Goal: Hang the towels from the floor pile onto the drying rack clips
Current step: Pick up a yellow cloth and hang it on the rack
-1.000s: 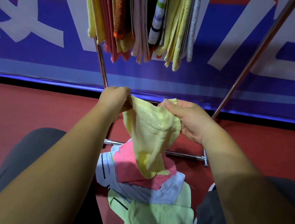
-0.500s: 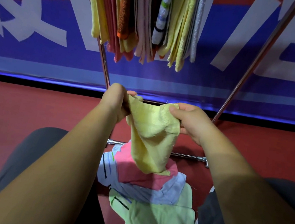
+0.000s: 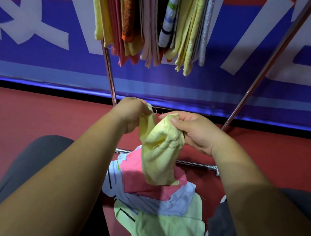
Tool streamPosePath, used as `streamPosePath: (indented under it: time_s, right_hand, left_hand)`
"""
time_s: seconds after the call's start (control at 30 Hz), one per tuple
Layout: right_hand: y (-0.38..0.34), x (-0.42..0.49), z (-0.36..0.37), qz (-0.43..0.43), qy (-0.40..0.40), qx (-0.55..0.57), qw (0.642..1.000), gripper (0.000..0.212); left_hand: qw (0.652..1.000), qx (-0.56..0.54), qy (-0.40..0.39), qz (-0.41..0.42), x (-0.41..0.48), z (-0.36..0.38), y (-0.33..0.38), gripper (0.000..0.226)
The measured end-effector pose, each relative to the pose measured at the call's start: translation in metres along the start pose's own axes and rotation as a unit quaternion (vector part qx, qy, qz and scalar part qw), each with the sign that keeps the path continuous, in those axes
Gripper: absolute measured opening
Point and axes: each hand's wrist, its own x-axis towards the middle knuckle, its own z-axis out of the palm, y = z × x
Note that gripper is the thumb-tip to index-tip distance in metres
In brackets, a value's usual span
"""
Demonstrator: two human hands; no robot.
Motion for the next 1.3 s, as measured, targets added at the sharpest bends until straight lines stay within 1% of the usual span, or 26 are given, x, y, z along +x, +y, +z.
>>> streamPosePath:
  time_s: [0.07,0.13,0.2,0.27,0.3,0.4,0.47,0.57,0.63,0.77,0.9,0.97,1.03,1.07,1.1,1.13,1.2,1.27,1.3]
  right_hand:
    - [0.002,0.004,-0.003,0.006,0.038,-0.018,0.999,0.029]
    - [0.002,0.007,-0.004,0.008,0.073,-0.029,0.997,0.026]
    - [0.000,0.008,-0.001,0.005,0.104,-0.042,0.994,0.019]
    - [0.004,0.012,-0.003,0.007,0.138,-0.049,0.989,0.038]
    - [0.005,0.013,-0.005,0.004,0.150,-0.049,0.987,0.038]
    - [0.004,0.012,-0.008,-0.011,0.167,-0.046,0.985,0.019]
    - [0.005,0.011,-0.008,-0.020,0.162,-0.025,0.986,0.014]
    - [0.004,0.011,-0.005,-0.020,0.153,0.001,0.988,0.017]
    - [0.002,0.010,-0.002,-0.020,0.142,0.016,0.989,0.013]
    - [0.001,0.011,-0.002,-0.033,0.148,0.024,0.988,0.008]
    - [0.000,0.012,-0.001,-0.036,0.190,0.018,0.981,0.015]
    - [-0.001,0.012,-0.002,-0.040,0.211,0.013,0.976,0.011]
    - [-0.002,0.013,-0.004,-0.051,0.235,-0.007,0.971,0.007]
    - [-0.002,0.013,-0.005,-0.059,0.249,-0.019,0.966,0.007]
    - [-0.003,0.014,-0.006,-0.068,0.266,-0.031,0.961,0.008]
    - [-0.004,0.014,-0.008,-0.076,0.284,-0.044,0.955,0.007]
    - [-0.006,0.014,-0.010,-0.088,0.318,-0.074,0.941,0.004]
    - [-0.007,0.013,-0.012,-0.096,0.341,-0.095,0.930,0.006]
    - [-0.008,0.012,-0.013,-0.100,0.349,-0.100,0.926,0.008]
  left_hand:
    - [0.998,-0.041,-0.050,-0.021,-0.002,0.005,-0.001,0.024]
    - [0.994,-0.057,-0.085,-0.040,-0.005,0.010,0.000,0.030]
    - [0.996,-0.027,-0.079,-0.044,-0.004,0.013,-0.002,0.025]
    - [0.996,-0.004,-0.057,-0.067,0.000,0.011,-0.007,0.027]
    - [0.995,0.005,-0.054,-0.082,0.001,0.011,-0.010,0.030]
    - [0.993,0.004,-0.069,-0.098,0.001,0.012,-0.013,0.032]
    - [0.994,0.001,-0.078,-0.076,0.000,0.014,-0.012,0.029]
    - [0.995,0.007,-0.101,-0.011,-0.004,0.019,-0.011,0.025]
    - [0.994,0.014,-0.111,0.017,-0.007,0.022,-0.011,0.024]
    - [0.989,0.050,-0.136,0.023,-0.012,0.023,-0.009,0.025]
    - [0.985,0.068,-0.157,0.021,-0.013,0.022,-0.007,0.032]
    - [0.986,0.078,-0.148,0.018,-0.010,0.022,-0.008,0.038]
    - [0.986,0.106,-0.126,0.028,-0.009,0.022,-0.007,0.038]
    - [0.982,0.149,-0.107,0.049,-0.009,0.021,-0.007,0.033]
    - [0.970,0.213,-0.084,0.077,-0.008,0.019,-0.006,0.028]
    - [0.952,0.283,-0.061,0.103,-0.009,0.018,-0.005,0.025]
    - [0.905,0.401,-0.030,0.139,-0.014,0.014,-0.002,0.029]
    - [0.862,0.477,-0.012,0.170,-0.017,0.009,0.000,0.031]
    - [0.852,0.491,-0.005,0.181,-0.019,0.007,0.002,0.030]
